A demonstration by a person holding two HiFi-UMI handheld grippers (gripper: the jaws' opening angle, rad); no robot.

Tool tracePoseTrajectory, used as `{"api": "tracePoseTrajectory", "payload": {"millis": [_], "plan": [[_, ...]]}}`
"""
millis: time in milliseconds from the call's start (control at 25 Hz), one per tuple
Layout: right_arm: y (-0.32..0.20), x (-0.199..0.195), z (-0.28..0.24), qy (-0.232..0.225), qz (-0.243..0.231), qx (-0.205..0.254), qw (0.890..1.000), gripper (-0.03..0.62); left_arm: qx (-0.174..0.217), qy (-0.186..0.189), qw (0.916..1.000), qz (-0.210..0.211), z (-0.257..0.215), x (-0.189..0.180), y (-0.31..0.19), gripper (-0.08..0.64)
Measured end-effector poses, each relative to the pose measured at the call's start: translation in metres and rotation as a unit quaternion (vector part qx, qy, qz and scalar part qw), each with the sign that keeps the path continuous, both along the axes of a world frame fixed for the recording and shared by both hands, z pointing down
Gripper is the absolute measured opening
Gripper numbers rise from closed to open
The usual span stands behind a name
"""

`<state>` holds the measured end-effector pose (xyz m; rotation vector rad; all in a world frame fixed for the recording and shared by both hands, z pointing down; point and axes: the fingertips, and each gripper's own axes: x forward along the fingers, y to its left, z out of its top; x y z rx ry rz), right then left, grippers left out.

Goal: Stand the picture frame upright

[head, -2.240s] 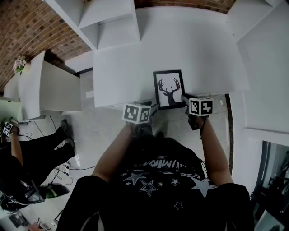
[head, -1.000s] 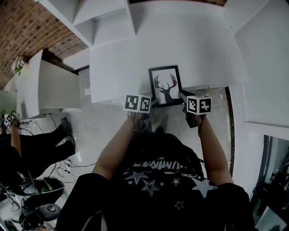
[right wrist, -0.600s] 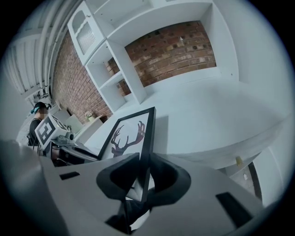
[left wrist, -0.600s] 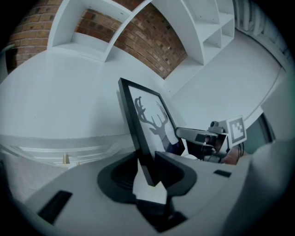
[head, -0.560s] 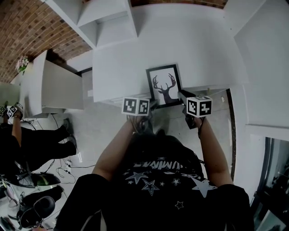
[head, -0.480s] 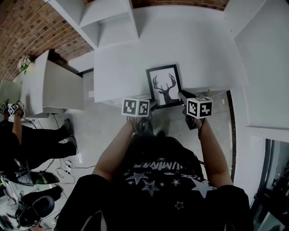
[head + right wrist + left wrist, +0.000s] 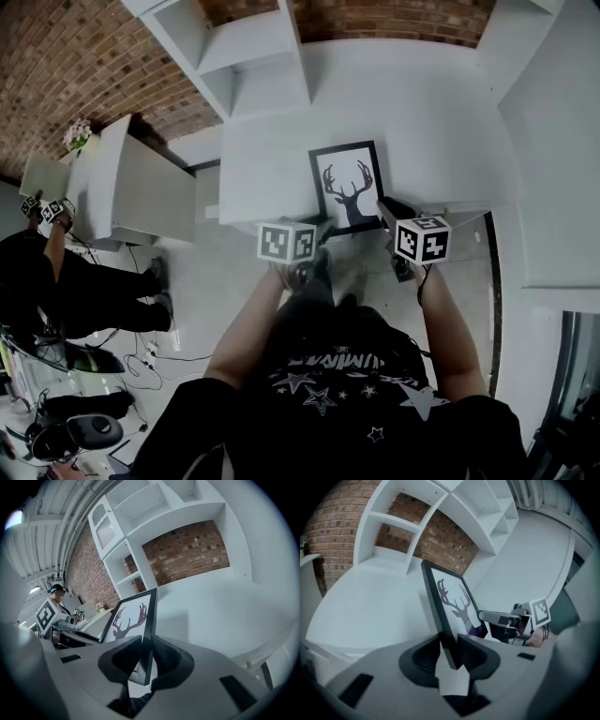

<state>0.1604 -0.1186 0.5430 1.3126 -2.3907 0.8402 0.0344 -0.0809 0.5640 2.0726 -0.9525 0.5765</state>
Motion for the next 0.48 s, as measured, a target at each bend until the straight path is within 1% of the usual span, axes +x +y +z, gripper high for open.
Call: {"api": "tracePoseTrajectory", "payload": {"millis": [120, 200, 320, 480], "plan": [[-0.006, -0.006, -0.005, -0.006, 0.000, 0.012, 1.000, 0.081, 0.018, -0.011, 0.9998, -0.002, -0.005, -0.006, -0.006, 0.124], [-0.013, -0.010, -0.008, -0.007, 0.001, 0.021, 1.000, 0.081, 0.024, -0.010, 0.9997, -0.002, -0.008, -0.010, -0.012, 0.124], [-0.029, -0.015, -0.019, -0.010, 0.004, 0.042, 0.999, 0.080, 0.035, -0.005, 0.9994, -0.002, -0.017, -0.015, -0.031, 0.124], [-0.057, -0.024, -0.030, -0.006, 0.001, 0.059, 0.998, 0.080, 0.065, -0.012, 0.9978, 0.002, -0.028, -0.024, -0.059, 0.124]]}}
